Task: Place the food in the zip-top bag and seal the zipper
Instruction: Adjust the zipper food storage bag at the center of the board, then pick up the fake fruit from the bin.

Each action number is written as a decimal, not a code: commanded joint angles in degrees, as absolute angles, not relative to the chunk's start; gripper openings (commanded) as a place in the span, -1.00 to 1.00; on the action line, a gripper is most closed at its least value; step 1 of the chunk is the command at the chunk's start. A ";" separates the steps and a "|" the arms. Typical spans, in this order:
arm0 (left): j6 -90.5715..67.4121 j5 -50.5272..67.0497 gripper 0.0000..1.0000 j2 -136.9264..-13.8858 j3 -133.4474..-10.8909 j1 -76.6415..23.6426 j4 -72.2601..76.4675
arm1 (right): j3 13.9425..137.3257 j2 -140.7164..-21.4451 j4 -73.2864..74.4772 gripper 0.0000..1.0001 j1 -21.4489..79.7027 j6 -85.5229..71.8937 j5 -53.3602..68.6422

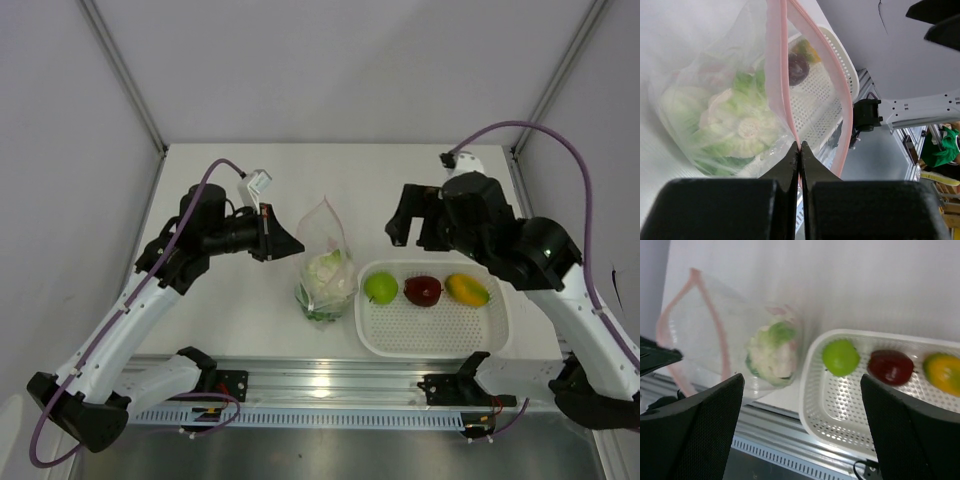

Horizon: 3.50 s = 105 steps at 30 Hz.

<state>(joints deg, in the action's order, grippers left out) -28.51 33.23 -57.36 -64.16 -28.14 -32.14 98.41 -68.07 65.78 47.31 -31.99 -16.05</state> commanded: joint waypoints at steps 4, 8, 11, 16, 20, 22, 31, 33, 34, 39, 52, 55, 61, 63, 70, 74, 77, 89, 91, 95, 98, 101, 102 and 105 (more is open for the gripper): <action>-28.92 34.72 -0.99 -56.87 -63.81 -27.86 -29.79 | 85.82 -60.13 70.23 0.99 38.96 -39.19 -23.64; -28.92 34.98 -0.99 -56.87 -63.90 -27.86 -29.71 | 77.29 -56.18 68.30 0.99 31.39 -43.23 -22.59; -28.92 35.07 -0.99 -56.78 -63.55 -27.86 -29.53 | 68.69 -52.23 63.84 0.98 24.99 -45.52 -18.48; -28.92 35.60 -0.99 -56.60 -63.37 -27.86 -29.62 | 59.34 -50.36 58.37 0.96 18.29 -46.49 -7.58; -28.92 35.77 -0.99 -56.34 -62.93 -27.86 -29.53 | 53.54 -50.97 54.50 0.93 16.35 -45.62 -2.30; -29.09 35.95 -0.99 -56.25 -62.67 -27.86 -29.36 | 50.98 -51.68 51.79 0.93 16.26 -44.30 -0.62; -29.27 36.30 -0.99 -56.16 -61.61 -27.86 -28.92 | 46.15 -53.70 47.46 0.99 16.26 -43.68 3.16; -29.44 36.30 -0.99 -56.16 -61.52 -27.86 -28.83 | 45.27 -53.61 46.41 0.99 16.35 -44.29 2.38; -29.44 36.39 -0.99 -56.25 -61.44 -27.86 -28.74 | 44.31 -53.44 46.06 0.99 16.26 -45.08 1.94; -29.79 36.91 -0.99 -56.60 -61.35 -27.86 -28.30 | 41.49 -53.70 42.03 0.99 16.17 -47.55 0.00; -29.79 36.56 -0.99 -56.42 -61.52 -27.86 -28.92 | 35.86 -55.90 32.08 0.99 16.26 -47.99 -3.60; -29.79 36.65 -0.99 -56.34 -61.43 -27.86 -28.92 | 35.25 -56.86 31.47 0.99 16.26 -47.81 -4.22; -30.15 36.74 -0.99 -56.34 -61.08 -27.86 -28.74 | 33.66 -57.83 29.53 0.99 16.70 -48.34 -4.75; -30.06 36.83 -0.99 -56.25 -61.17 -27.86 -28.74 | 33.05 -58.27 29.09 0.99 16.87 -48.60 -4.83; -29.97 36.56 -0.99 -56.16 -61.17 -27.86 -29.00 | 32.17 -59.50 28.48 0.97 20.12 -50.10 -6.85; -29.97 36.65 -0.99 -56.07 -61.08 -27.86 -28.92 | 31.47 -59.85 27.86 0.88 21.00 -50.89 -7.73; -29.97 36.74 -0.99 -55.90 -60.91 -27.86 -29.00 | 30.68 -60.03 27.60 0.83 21.01 -51.15 -9.40; -29.88 36.56 -0.99 -55.63 -61.08 -27.86 -29.18 | 29.09 -60.47 25.40 0.99 21.18 -50.62 -9.58; -29.88 36.56 -0.99 -55.72 -61.08 -27.86 -29.27 | 29.09 -58.90 25.84 0.99 21.36 -50.97 -10.02; -30.06 36.74 -0.99 -55.98 -60.82 -27.86 -28.92 | 29.09 -54.32 26.98 0.99 21.36 -51.42 -11.25; -30.15 37.09 -0.99 -55.99 -60.73 -27.86 -28.57 | 29.79 -53.26 28.12 0.99 21.01 -50.89 -12.56; -30.23 37.09 -0.99 -56.07 -61.00 -27.86 -28.74 | 30.32 -54.66 29.00 0.99 20.22 -50.63 -13.18; -30.06 37.09 -0.99 -55.99 -60.91 -27.86 -28.74 | 30.15 -55.36 29.00 0.99 20.04 -51.06 -13.18; -30.06 36.91 -0.99 -55.90 -61.17 -27.86 -29.00 | 29.45 -55.72 28.04 0.99 19.95 -52.29 -14.06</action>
<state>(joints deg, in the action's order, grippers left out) -29.56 35.81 -56.88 -60.93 -28.14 -30.09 28.95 -55.37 28.40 20.23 -50.92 -10.81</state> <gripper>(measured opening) 0.005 0.993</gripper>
